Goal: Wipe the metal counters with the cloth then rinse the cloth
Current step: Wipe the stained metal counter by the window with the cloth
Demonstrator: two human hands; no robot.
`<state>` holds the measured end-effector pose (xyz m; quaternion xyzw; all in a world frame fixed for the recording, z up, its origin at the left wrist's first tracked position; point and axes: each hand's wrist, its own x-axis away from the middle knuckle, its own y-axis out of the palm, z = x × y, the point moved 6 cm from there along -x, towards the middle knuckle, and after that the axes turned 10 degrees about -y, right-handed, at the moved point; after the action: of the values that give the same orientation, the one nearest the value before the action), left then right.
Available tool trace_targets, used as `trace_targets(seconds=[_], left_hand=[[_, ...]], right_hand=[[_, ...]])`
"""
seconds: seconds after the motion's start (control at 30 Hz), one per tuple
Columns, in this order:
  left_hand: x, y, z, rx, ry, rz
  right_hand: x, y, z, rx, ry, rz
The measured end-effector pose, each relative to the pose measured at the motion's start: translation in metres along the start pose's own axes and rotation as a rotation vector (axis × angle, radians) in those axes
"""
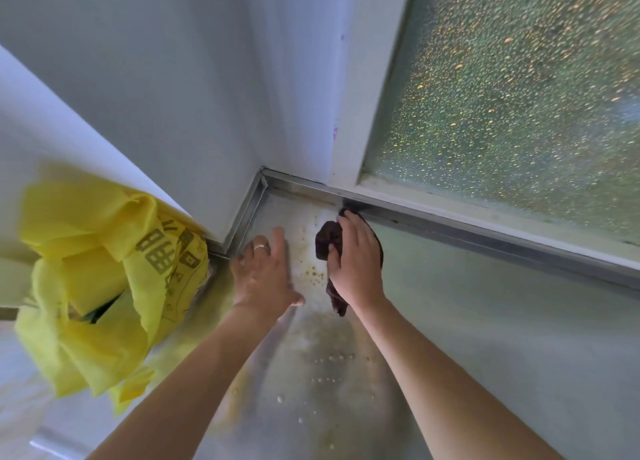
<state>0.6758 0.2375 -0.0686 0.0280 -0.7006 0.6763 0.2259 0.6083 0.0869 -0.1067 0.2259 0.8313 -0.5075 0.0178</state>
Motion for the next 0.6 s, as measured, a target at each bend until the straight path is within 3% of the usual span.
trace_targets(seconds=[0.27,0.6], left_hand=[[-0.015,0.0,-0.005,-0.13,0.071,0.068],[-0.02,-0.004,-0.019,0.081,0.145,0.027]], right_hand=[[-0.028,0.017,-0.02,-0.021,-0.091,-0.043],[-0.064,0.041,-0.052,-0.144,-0.164,-0.097]])
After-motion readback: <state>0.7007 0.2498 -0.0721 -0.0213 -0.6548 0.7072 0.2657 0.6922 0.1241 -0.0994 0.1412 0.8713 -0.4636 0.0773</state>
